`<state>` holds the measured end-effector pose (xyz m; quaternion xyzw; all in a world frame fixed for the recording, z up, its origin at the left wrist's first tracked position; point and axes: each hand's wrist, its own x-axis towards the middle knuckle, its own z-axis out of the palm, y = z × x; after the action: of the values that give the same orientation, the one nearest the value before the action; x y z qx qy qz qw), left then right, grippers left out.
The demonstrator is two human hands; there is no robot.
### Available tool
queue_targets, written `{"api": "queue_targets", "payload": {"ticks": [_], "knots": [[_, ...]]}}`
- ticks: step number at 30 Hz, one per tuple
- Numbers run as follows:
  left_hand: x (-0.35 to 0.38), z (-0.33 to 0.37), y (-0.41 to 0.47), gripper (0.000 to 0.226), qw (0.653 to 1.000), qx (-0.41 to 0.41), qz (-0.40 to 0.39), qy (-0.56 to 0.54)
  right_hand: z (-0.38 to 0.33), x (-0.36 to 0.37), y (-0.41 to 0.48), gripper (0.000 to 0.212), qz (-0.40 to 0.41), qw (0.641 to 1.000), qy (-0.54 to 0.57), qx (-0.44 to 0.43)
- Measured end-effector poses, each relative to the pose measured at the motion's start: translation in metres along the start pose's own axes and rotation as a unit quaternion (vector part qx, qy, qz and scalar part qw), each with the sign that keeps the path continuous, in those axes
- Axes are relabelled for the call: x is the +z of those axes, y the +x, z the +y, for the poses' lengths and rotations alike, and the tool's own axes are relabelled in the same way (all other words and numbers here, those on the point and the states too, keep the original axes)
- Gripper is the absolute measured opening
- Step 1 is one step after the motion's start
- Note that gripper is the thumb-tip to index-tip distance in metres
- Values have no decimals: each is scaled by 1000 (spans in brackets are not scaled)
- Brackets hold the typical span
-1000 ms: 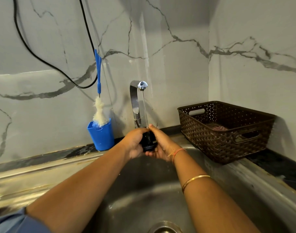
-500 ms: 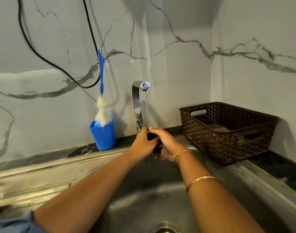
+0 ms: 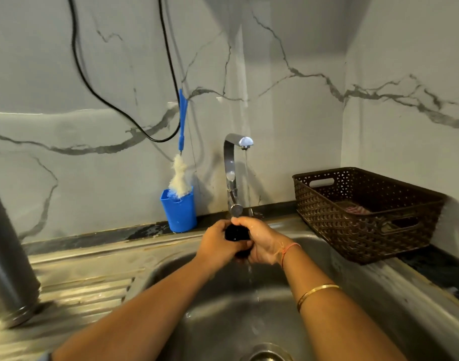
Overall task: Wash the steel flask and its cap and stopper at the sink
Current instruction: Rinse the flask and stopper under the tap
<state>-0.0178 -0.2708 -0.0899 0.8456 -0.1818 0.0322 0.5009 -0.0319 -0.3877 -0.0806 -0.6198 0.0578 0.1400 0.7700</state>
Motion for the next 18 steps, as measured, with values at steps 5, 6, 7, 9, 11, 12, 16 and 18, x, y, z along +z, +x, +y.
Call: {"api": "queue_targets", "payload": {"ticks": [5,6,7,9,11,12,16,18], "knots": [[-37,-6,-20,45,999,-37,34,-20,0,33,-11,22,-60,996,-71,-1],[-46,-5,-25,45,999,-26,38,24,0,41,-12,22,-60,996,-69,-12],[-53,-3,-30,45,997,-10,44,64,0,49,-14,21,-59,996,-64,-23],[-63,3,-40,47,992,7,62,105,-1,61,-20,18,-37,993,-100,-42],[-67,7,-50,49,989,8,75,126,-3,72,-31,23,8,969,-243,-49],[-68,8,-55,52,988,3,79,135,-2,76,-35,30,27,948,-312,-48],[-67,14,-79,89,995,-16,32,90,3,87,-55,42,95,908,-402,-70],[-70,19,-96,106,997,-2,2,71,-1,86,-66,44,130,870,-464,-100]]}}
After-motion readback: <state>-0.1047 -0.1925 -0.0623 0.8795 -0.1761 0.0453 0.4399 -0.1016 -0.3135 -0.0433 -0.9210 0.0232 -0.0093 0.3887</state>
